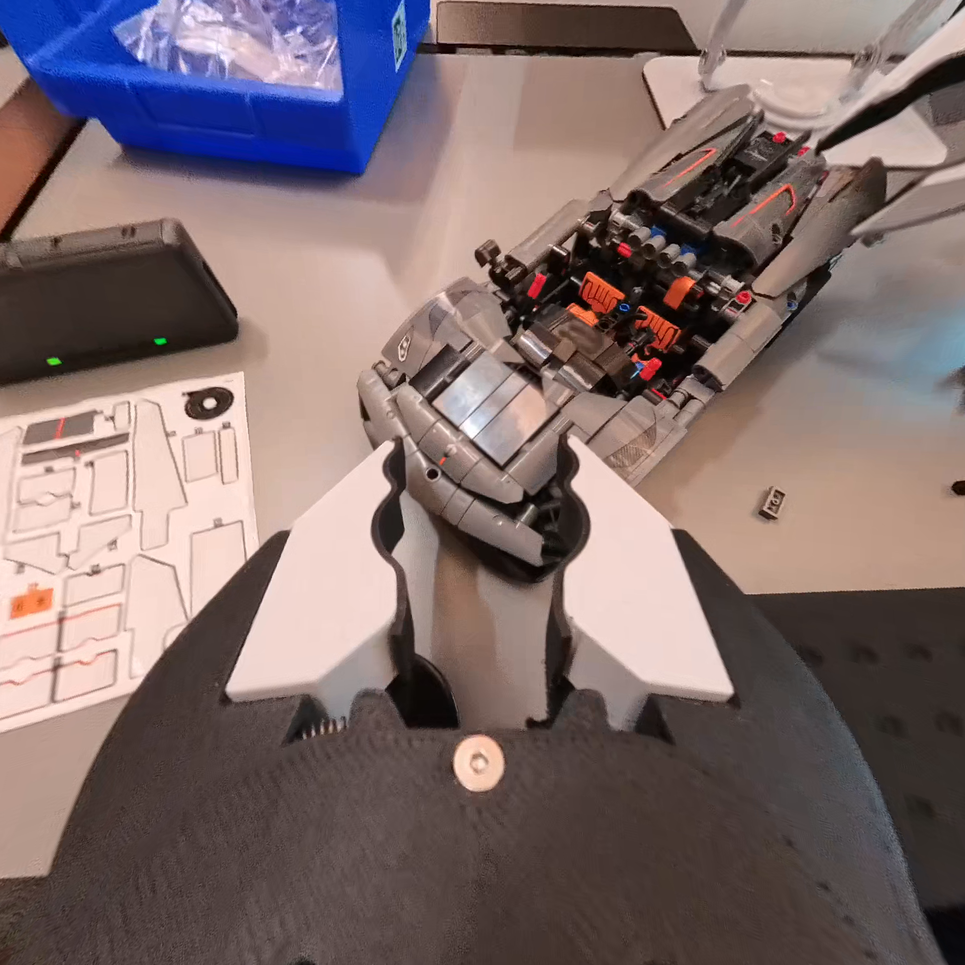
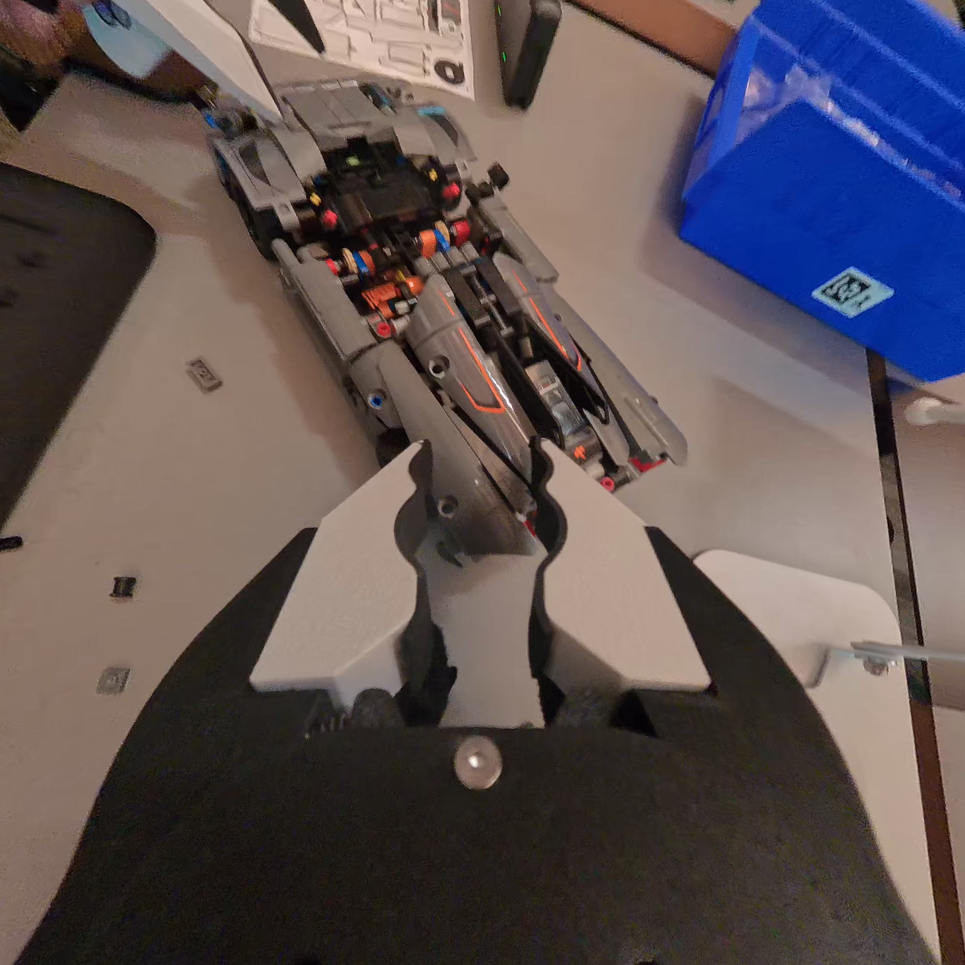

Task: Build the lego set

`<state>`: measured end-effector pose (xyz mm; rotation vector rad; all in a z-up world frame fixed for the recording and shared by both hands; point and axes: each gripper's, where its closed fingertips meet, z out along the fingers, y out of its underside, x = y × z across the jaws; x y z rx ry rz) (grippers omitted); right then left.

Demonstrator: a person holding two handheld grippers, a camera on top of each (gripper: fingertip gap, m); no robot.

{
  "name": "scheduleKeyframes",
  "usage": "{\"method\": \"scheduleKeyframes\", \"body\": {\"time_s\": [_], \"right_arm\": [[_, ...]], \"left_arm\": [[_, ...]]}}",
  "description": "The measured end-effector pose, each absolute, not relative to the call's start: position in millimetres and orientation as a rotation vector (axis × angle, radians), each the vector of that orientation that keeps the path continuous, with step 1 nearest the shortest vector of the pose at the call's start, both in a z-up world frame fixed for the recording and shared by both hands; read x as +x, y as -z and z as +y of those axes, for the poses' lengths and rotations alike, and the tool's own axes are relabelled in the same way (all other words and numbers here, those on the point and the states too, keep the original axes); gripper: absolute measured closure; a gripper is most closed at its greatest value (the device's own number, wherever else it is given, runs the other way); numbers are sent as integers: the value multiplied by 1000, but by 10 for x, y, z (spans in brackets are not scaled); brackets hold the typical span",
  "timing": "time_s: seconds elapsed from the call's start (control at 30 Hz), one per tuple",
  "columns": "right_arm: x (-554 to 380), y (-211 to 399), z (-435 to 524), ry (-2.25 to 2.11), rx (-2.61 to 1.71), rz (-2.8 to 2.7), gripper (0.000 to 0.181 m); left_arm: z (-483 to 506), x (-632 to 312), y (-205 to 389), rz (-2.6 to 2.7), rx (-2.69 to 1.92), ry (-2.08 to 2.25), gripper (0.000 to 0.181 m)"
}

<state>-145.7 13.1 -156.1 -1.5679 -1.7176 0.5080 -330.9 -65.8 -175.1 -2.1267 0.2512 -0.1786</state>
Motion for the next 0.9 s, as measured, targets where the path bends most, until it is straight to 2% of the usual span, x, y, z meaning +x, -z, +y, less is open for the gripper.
{"method": "scheduleKeyframes", "body": {"time_s": [0.1, 0.37, 0.4, 0.43, 0.7, 0.9], "right_arm": [[-1383, 1635, 200, -473, -1623, -1727, 135], [-1238, 1626, 301, -471, -1707, -1707, 134], [-1215, 1629, 311, -463, -1715, -1709, 135], [-1193, 1630, 325, -462, -1727, -1707, 135], [-1074, 1648, 425, -502, -1825, -1656, 129], [-1142, 1590, 435, -459, -1776, -1639, 132]], "left_arm": [[-697, -3290, 1814, 174, -2147, 329, 125], [-721, -3138, 1782, 146, -2095, 497, 129], [-731, -3106, 1777, 161, -2093, 518, 138], [-731, -3079, 1773, 171, -2091, 530, 139], [-476, -3179, 1509, 244, -2066, 357, 138], [-44, -3124, 1478, 394, -2141, 246, 150]]}}
